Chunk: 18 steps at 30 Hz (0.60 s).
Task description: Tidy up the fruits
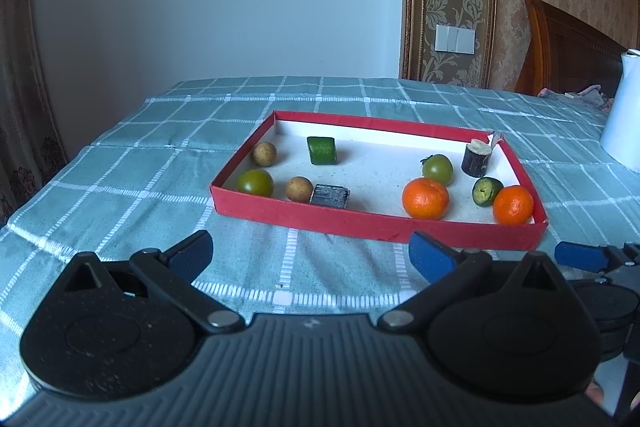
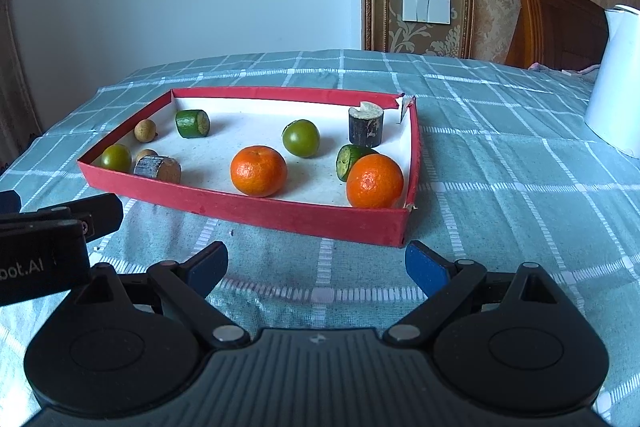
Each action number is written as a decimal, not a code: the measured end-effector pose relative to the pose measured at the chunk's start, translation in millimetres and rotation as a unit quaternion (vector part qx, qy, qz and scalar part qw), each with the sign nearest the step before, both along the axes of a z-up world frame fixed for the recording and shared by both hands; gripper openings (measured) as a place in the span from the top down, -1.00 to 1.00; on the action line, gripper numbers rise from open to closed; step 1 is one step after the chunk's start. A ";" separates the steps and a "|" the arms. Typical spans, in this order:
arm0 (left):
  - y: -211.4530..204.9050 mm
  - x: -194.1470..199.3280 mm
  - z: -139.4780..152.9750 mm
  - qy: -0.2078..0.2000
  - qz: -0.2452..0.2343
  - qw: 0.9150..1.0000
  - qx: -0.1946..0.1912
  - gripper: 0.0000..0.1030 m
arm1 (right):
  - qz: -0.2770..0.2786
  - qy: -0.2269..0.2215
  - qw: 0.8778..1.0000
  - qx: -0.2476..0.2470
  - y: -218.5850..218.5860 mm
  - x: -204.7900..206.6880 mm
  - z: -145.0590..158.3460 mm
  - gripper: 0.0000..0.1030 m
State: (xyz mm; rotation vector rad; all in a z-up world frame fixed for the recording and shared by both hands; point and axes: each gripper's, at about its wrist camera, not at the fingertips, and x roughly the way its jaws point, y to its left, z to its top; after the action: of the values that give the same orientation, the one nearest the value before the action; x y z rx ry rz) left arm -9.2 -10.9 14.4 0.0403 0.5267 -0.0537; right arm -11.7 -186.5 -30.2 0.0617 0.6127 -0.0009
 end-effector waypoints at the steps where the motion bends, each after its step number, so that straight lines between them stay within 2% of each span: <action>1: -0.2 -0.2 0.0 0.000 -0.001 1.000 0.001 -1.00 | 0.001 0.000 1.000 0.000 0.6 0.0 -0.2 -0.87; 18: -4.4 -10.3 5.5 -0.025 -0.002 1.000 0.019 -1.00 | 0.007 -0.006 1.000 -0.005 7.2 -1.5 0.3 -0.87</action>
State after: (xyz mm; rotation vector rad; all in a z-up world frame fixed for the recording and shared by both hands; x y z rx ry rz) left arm -19.5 -15.3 19.9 0.0796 0.4778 -0.0462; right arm -13.3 -179.4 -29.9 0.0484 0.6003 0.0102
